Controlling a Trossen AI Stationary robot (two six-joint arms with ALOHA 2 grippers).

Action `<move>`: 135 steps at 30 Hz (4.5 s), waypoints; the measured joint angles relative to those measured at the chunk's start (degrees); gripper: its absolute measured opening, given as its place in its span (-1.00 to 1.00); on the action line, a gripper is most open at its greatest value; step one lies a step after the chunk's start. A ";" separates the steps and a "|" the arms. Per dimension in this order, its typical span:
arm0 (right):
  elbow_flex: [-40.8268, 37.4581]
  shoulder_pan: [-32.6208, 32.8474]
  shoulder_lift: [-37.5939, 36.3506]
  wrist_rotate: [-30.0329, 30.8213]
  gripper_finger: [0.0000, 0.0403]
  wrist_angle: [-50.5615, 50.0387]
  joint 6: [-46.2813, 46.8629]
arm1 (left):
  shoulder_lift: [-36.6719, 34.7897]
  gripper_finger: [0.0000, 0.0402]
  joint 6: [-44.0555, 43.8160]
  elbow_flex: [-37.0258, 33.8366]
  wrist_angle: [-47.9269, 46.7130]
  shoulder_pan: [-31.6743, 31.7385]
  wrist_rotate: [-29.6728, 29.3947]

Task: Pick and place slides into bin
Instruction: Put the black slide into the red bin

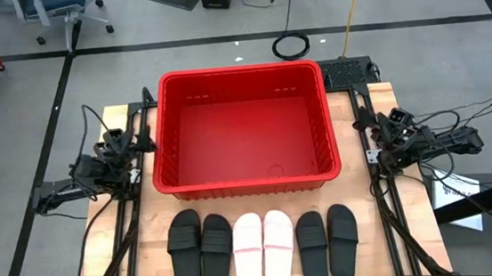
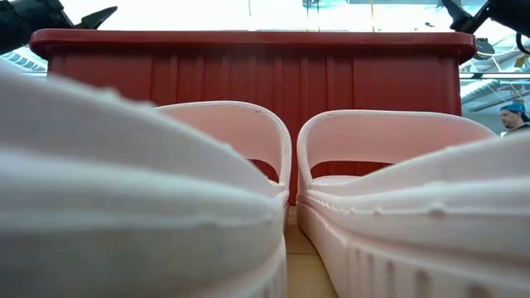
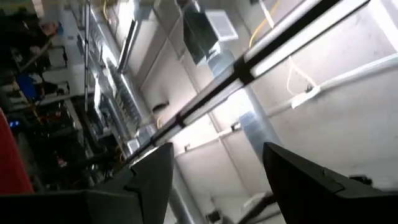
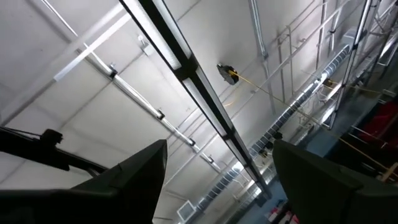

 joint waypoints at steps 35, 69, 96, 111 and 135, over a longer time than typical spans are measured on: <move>84.20 0.02 45.33 -46.30 0.40 -30.44 -16.25 | 51.70 0.20 28.43 77.75 -11.53 0.02 36.68; 127.36 61.75 76.34 34.46 0.40 -90.46 -35.92 | 57.27 0.20 27.12 86.05 -13.49 0.00 39.09; 125.96 67.47 77.08 53.48 0.40 -75.09 -53.11 | 58.12 0.20 29.14 86.05 -18.16 0.02 36.11; 125.97 61.77 68.60 29.16 0.40 -90.25 -44.63 | 58.12 0.20 29.14 86.05 -18.16 0.02 36.11; 121.45 40.26 86.27 -6.56 0.40 -153.74 3.30 | 58.12 0.20 28.72 86.04 -18.98 0.02 36.10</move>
